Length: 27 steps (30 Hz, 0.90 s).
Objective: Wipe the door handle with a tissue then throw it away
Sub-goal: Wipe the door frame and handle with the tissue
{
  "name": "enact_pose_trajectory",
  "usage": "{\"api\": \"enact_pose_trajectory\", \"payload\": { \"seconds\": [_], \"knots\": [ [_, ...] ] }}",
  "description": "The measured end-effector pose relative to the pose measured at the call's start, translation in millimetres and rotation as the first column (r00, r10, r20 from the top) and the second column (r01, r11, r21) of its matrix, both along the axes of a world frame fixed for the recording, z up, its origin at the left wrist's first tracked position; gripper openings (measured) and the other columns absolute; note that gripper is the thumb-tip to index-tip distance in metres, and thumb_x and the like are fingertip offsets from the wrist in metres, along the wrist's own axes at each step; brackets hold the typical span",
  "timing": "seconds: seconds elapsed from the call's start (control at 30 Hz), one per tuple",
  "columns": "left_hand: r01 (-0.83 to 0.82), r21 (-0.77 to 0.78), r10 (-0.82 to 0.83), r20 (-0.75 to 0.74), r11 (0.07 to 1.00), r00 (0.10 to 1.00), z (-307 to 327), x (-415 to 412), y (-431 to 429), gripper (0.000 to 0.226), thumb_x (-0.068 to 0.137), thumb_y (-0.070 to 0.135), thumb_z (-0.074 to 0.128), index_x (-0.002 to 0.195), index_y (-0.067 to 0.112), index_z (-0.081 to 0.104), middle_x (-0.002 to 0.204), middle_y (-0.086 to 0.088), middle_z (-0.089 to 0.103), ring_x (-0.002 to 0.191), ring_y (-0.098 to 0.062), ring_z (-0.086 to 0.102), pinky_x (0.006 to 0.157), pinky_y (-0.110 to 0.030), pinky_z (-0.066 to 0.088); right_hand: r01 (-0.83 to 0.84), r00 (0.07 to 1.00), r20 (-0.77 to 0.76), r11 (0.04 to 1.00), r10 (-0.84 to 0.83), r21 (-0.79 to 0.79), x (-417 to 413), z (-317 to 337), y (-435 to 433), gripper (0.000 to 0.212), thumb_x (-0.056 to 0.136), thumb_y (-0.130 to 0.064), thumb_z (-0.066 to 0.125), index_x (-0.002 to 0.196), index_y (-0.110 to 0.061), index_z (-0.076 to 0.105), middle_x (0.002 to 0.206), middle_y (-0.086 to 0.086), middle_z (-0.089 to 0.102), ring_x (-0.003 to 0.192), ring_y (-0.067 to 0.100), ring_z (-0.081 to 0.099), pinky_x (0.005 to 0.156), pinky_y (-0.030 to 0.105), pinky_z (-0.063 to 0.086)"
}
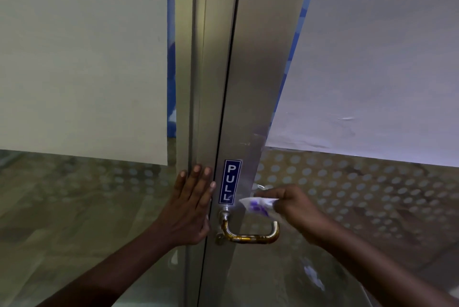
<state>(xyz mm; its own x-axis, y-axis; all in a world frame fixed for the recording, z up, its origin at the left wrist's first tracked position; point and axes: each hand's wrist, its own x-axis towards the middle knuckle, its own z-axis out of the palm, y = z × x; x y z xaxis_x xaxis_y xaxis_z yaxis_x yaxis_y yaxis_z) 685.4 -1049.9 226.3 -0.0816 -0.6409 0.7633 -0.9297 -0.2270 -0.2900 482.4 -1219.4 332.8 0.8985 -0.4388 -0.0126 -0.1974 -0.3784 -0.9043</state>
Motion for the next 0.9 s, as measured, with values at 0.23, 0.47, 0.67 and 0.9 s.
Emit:
{"api": "enact_pose_trajectory", "payload": {
  "seconds": [0.23, 0.47, 0.67, 0.9],
  "knots": [
    [0.093, 0.002, -0.093, -0.014, 0.996, 0.996, -1.4, 2.6, 2.0, 0.098, 0.068, 0.03, 0.057, 0.15, -0.002, 0.016, 0.165, -0.022, 0.0, 0.152, -0.044, 0.004, 0.123, -0.058, 0.003, 0.456, 0.879, -0.12, 0.741, -0.461, 0.494, 12.4, -23.1, 33.7, 0.033, 0.085, 0.007, 0.041, 0.081, 0.001, 0.073, 0.067, 0.016, 0.072, 0.053, 0.023, 0.067, 0.045, 0.027, 0.051],
    [0.173, -0.032, -0.173, -0.023, 0.984, 0.985, -1.0, 11.1, 2.1, 0.092, 0.07, 0.028, 0.056, 0.148, -0.002, 0.016, 0.166, -0.02, -0.002, 0.153, -0.041, 0.002, 0.124, -0.054, 0.001, 0.448, 0.893, 0.018, 0.889, -0.449, -0.094, 41.8, -44.7, 59.9, 0.027, 0.092, -0.011, 0.05, 0.084, -0.014, 0.076, 0.083, 0.0, 0.076, 0.08, 0.016, 0.07, 0.076, 0.036, 0.058],
    [0.23, -0.075, -0.232, -0.013, 0.97, 0.973, -6.4, 15.8, -1.9, 0.083, 0.071, 0.02, 0.053, 0.145, -0.003, 0.024, 0.166, -0.019, 0.002, 0.153, -0.04, 0.006, 0.124, -0.054, 0.002, 0.233, 0.91, -0.104, 0.7, -0.402, -0.675, 56.1, -80.9, 89.7, 0.019, 0.089, -0.022, 0.051, 0.106, -0.022, 0.061, 0.097, 0.008, 0.073, 0.09, 0.03, 0.067, 0.067, 0.03, 0.048],
    [0.242, -0.102, -0.241, 0.02, 0.965, 0.97, -16.2, 22.8, -7.5, 0.059, 0.085, 0.015, 0.036, 0.14, -0.004, 0.031, 0.165, -0.021, 0.01, 0.151, -0.041, 0.013, 0.124, -0.055, 0.006, 0.136, 0.931, -0.106, 0.603, -0.349, -0.786, 64.2, -88.2, 108.8, 0.041, 0.084, -0.044, 0.034, 0.106, -0.014, 0.052, 0.102, 0.011, 0.064, 0.086, 0.032, 0.064, 0.066, 0.031, 0.045]
  ]
}}
